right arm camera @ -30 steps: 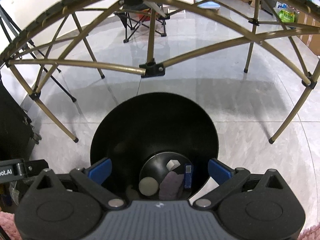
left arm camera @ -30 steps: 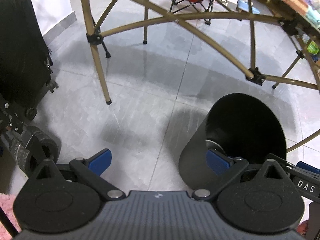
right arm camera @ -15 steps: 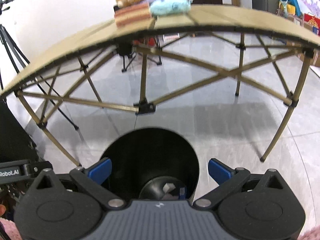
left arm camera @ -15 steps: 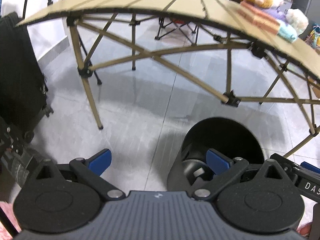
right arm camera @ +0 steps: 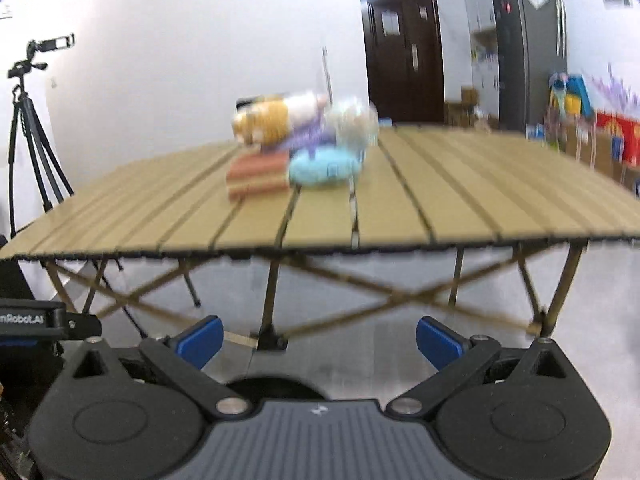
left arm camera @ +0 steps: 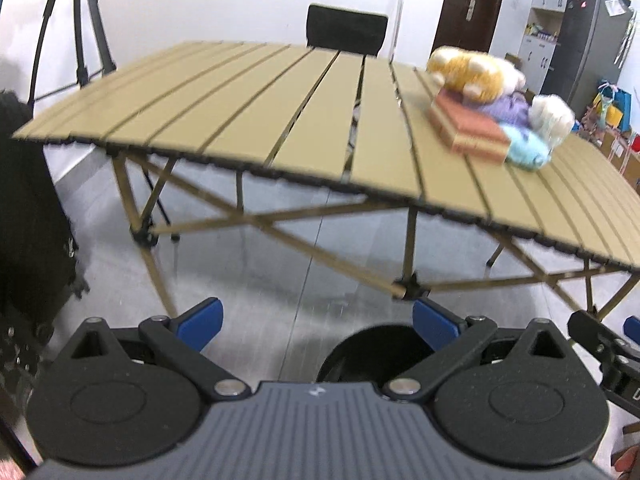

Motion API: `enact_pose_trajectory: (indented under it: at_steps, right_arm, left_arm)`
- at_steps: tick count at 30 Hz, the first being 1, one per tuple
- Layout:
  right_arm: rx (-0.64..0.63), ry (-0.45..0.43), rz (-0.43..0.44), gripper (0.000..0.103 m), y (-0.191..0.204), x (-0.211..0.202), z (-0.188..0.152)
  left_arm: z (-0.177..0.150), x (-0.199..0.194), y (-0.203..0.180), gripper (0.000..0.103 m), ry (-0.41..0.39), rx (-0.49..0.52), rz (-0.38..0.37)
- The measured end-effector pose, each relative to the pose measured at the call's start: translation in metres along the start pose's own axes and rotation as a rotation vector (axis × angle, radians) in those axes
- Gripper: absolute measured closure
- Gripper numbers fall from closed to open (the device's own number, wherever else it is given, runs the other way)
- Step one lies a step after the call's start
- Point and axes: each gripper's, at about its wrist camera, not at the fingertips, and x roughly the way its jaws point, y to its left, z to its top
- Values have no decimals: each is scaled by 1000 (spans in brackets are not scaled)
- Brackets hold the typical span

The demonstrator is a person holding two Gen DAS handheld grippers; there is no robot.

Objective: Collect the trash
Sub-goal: 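Raise both tools from the bin back toward the table pile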

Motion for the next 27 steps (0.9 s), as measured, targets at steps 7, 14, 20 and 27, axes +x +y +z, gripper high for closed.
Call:
enact_pose_trajectory:
  at_steps: [7, 14, 20, 27]
  right_arm:
    - [-16, -94, -6, 0, -16, 7, 28]
    - [-56, -137, -10, 0, -23, 26, 48]
    - [-53, -167, -22, 0, -31, 46, 64]
    - [-17, -195, -35, 0, -46, 64, 79]
  left_arm:
    - [30, 9, -21, 0, -45, 11, -16]
    - [49, 33, -41, 0, -37, 30, -32]
    - [64, 52, -62, 0, -38, 49, -48]
    - [80, 66, -87, 0, -65, 72, -65]
